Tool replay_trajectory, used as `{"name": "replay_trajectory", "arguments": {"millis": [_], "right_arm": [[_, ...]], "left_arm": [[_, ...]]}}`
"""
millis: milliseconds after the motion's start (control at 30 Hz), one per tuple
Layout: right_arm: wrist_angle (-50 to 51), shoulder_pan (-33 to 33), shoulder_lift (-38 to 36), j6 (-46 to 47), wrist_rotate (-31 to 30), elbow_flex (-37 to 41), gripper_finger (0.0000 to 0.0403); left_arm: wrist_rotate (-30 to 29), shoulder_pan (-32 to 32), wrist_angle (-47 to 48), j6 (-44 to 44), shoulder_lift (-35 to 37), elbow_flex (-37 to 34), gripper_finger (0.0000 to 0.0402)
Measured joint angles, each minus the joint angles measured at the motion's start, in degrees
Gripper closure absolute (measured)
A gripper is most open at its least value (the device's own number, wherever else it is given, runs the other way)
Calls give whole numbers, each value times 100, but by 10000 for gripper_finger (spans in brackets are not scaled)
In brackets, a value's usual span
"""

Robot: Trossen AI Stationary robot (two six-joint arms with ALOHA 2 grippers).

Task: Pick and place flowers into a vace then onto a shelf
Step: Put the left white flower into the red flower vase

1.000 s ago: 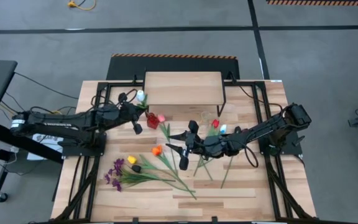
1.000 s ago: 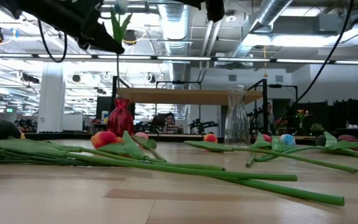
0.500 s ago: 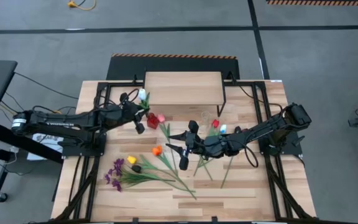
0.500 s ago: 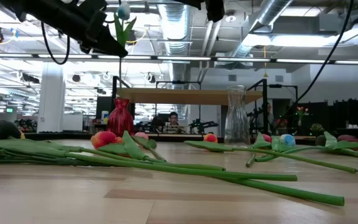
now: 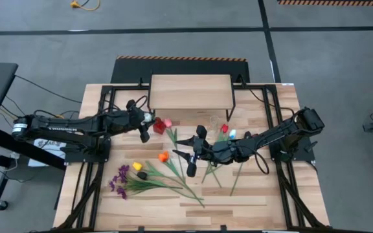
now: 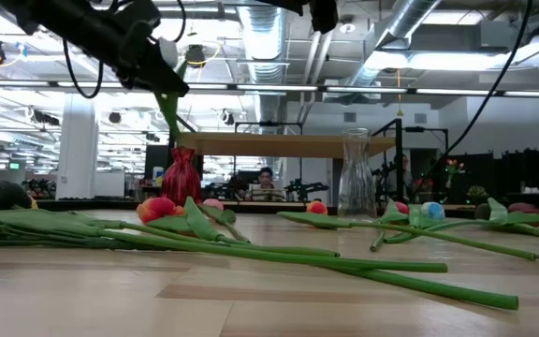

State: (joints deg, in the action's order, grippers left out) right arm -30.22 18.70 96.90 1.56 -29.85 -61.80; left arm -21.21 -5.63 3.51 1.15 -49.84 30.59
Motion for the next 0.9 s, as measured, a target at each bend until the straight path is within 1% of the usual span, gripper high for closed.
{"name": "replay_trajectory", "arguments": {"millis": [167, 433, 900], "right_arm": [[133, 0, -2, 11, -2, 0, 247], [160, 0, -2, 9, 0, 0, 248], [240, 0, -2, 7, 0, 0, 239]], "left_arm": [[144, 0, 245, 89, 2, 0, 235], [145, 2, 686, 105, 201, 2, 235], [162, 2, 1468, 169, 1269, 4, 235]]}}
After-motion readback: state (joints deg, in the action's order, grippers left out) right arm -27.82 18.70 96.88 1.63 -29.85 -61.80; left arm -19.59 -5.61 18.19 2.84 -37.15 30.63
